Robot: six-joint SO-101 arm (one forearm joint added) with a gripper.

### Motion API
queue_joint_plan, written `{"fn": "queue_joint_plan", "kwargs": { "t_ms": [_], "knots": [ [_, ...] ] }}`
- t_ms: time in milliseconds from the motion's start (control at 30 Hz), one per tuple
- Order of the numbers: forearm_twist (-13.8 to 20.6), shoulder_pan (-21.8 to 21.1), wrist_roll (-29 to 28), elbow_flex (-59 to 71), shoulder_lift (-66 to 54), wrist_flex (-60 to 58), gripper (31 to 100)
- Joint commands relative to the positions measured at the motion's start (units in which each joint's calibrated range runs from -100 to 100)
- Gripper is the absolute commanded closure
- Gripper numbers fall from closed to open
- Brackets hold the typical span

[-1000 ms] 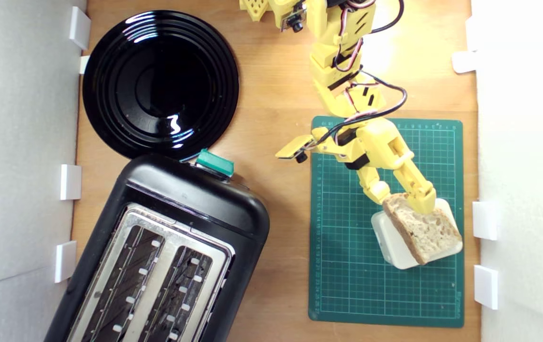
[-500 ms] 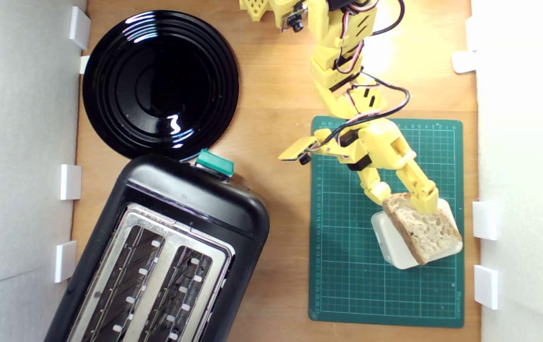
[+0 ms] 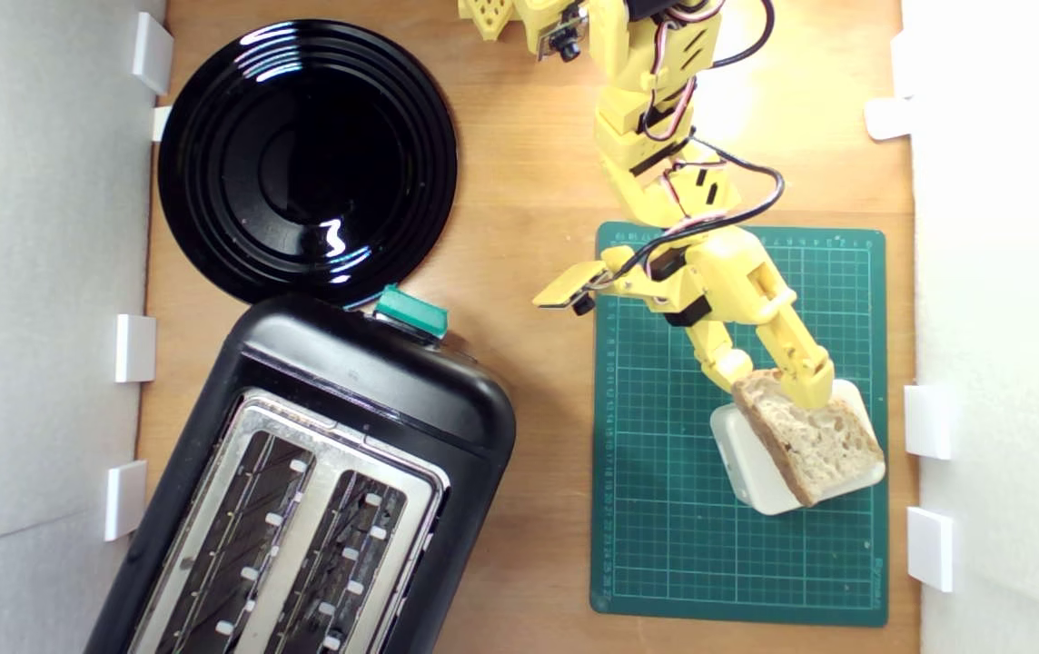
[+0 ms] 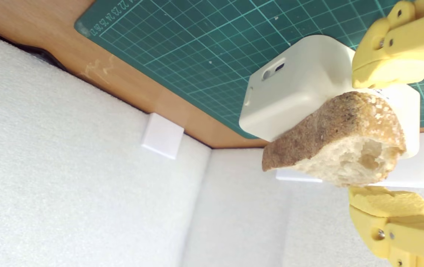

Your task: Pick bread and place in toaster

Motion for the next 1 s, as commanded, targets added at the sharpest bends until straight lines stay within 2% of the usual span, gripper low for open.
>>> {"fn": "queue_joint_plan", "kwargs": {
  "t_ms": [0, 33, 133, 433, 967],
  "knots": [
    [-0.46, -0.22, -0.14, -2.4, -1.4, -1.49, 51.1],
    [-0.46, -0.14, -0.19, -2.4, -1.4, -1.49, 55.0],
    [-0.46, -0.14, -0.19, -2.4, -1.48, -1.49, 59.8],
    [-0.46, -0.14, -0.25, -2.21, -1.57, -1.49, 69.3],
    [-0.46, -0.06, -1.76, -1.76, -4.64, -0.98, 70.1]
  ]
}}
